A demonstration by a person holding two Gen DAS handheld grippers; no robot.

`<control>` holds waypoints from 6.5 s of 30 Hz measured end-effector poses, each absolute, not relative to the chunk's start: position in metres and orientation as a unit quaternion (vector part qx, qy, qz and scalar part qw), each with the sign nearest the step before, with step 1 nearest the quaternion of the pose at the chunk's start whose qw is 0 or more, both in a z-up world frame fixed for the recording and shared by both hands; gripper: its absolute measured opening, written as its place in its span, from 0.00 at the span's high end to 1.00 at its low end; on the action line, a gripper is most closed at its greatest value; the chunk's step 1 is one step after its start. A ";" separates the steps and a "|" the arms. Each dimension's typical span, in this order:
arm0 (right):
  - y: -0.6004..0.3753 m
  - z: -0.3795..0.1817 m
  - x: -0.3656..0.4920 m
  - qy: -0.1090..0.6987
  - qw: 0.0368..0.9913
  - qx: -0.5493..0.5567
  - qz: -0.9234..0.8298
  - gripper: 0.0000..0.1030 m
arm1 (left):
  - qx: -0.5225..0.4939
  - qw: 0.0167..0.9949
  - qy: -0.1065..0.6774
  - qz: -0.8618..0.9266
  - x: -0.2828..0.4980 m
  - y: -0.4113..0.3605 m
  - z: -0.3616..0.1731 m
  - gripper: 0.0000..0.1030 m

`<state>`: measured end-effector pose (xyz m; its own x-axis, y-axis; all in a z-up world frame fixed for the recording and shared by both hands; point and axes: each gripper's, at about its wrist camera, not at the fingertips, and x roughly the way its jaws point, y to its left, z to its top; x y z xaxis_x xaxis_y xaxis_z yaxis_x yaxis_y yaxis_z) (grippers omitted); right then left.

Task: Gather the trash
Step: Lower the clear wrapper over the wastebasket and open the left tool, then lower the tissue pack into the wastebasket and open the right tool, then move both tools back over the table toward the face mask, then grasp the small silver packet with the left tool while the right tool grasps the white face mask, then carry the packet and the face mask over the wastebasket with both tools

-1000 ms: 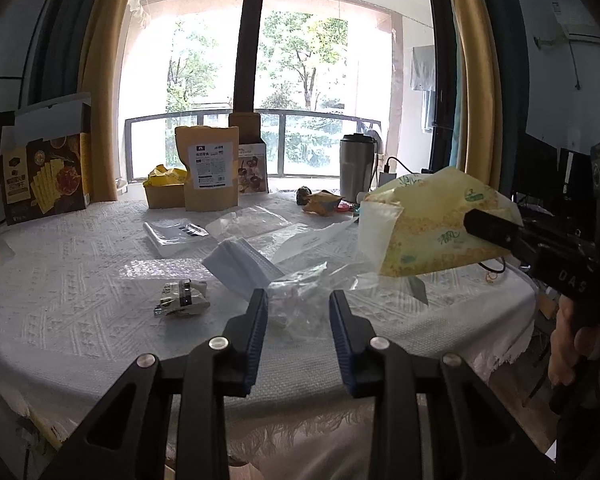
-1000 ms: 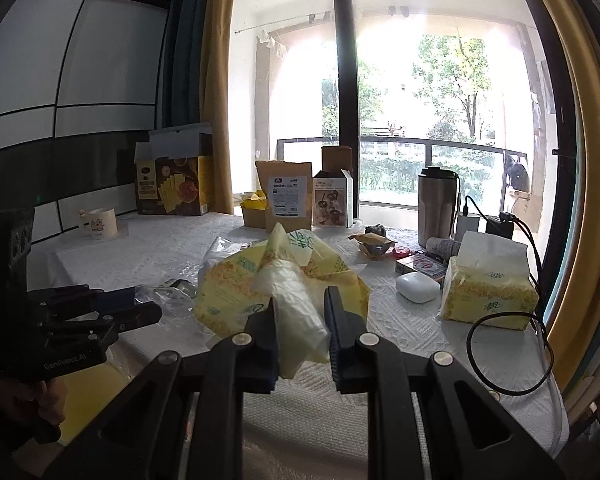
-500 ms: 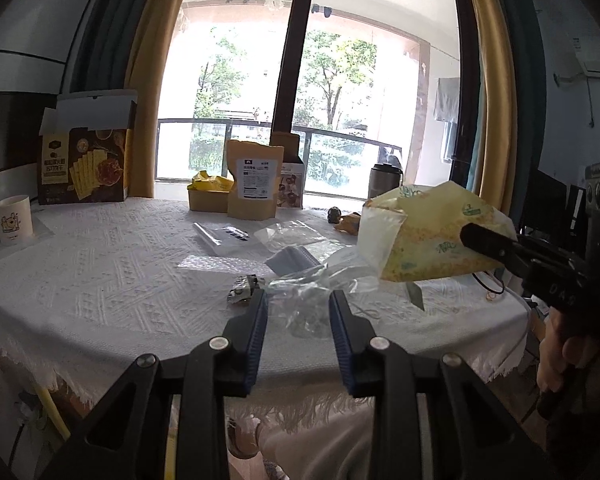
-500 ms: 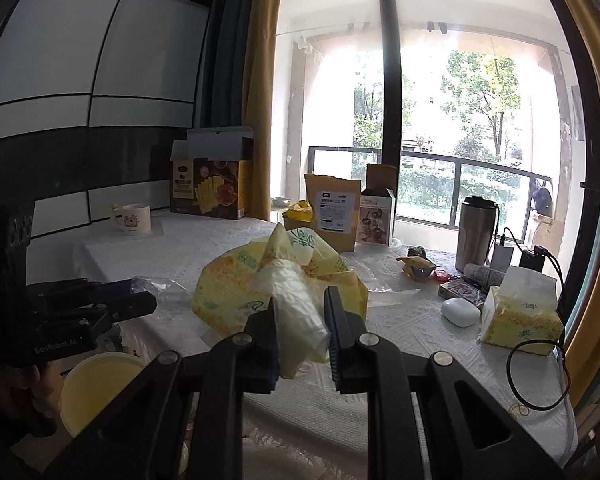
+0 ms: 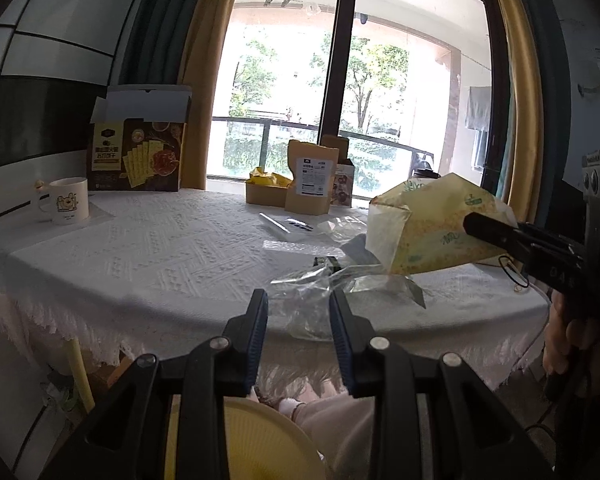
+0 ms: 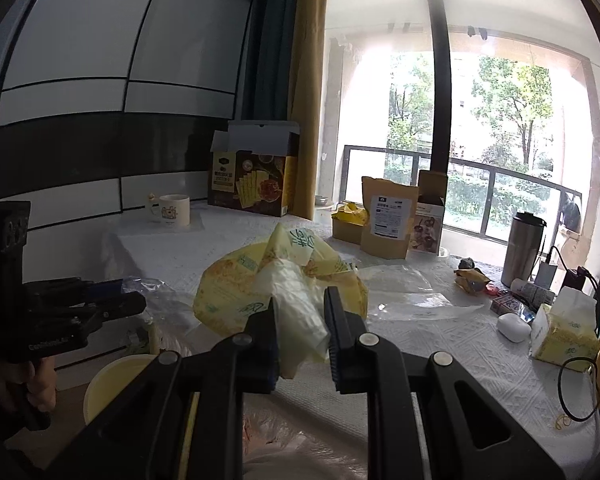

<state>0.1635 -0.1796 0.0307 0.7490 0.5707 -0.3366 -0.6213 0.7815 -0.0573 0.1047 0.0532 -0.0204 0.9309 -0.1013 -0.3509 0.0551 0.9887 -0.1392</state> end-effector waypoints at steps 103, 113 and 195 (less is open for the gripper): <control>-0.142 -0.058 0.177 0.286 0.881 -0.023 0.376 0.49 | -0.120 0.962 0.229 0.085 0.096 0.096 -0.038 0.39; -0.186 -0.052 0.197 0.274 0.898 -0.003 0.344 0.36 | -0.101 0.969 0.224 0.035 0.138 0.054 -0.029 0.35; -0.189 -0.052 0.287 0.271 0.917 -0.076 0.284 0.98 | -0.002 0.975 0.218 -0.051 0.210 -0.008 -0.009 0.73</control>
